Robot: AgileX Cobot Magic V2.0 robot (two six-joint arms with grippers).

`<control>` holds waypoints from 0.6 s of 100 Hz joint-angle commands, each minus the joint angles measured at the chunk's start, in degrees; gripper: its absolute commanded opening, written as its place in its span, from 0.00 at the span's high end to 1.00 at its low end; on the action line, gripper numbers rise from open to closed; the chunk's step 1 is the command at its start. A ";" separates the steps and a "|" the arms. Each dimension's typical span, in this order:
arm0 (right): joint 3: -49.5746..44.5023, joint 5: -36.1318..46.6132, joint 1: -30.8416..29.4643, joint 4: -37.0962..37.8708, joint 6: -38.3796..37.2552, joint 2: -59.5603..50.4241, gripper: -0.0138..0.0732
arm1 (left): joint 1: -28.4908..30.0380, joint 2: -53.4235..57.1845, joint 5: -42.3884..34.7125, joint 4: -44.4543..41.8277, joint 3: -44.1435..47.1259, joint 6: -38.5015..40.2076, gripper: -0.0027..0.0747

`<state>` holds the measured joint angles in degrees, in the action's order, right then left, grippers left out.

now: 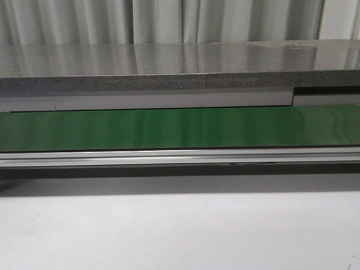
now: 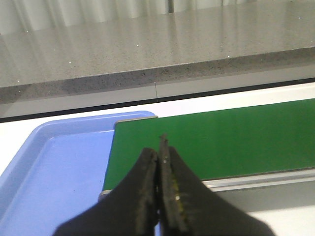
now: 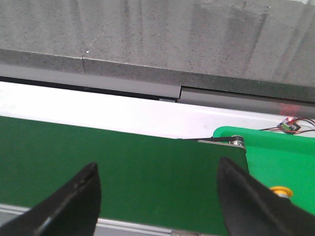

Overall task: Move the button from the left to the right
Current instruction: 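Carry the button to the green tray and release it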

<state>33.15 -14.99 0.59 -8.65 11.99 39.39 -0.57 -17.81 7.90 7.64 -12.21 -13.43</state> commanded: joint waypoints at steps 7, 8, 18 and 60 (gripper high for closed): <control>-1.52 -0.97 0.09 -0.61 -0.10 -6.92 0.27 | -0.37 -0.35 -4.19 0.58 -1.56 0.13 0.99; -1.65 -1.31 0.09 -0.61 -0.10 -7.49 0.28 | -0.37 -0.35 -4.19 0.58 -1.56 0.13 0.99; -3.31 -2.02 0.09 -0.61 -0.10 -10.79 0.39 | -0.37 -0.35 -4.19 0.58 -1.56 0.13 0.99; -3.60 -2.43 0.09 -0.61 -0.10 -12.52 0.92 | -0.37 -0.35 -4.19 0.58 -1.56 0.13 0.99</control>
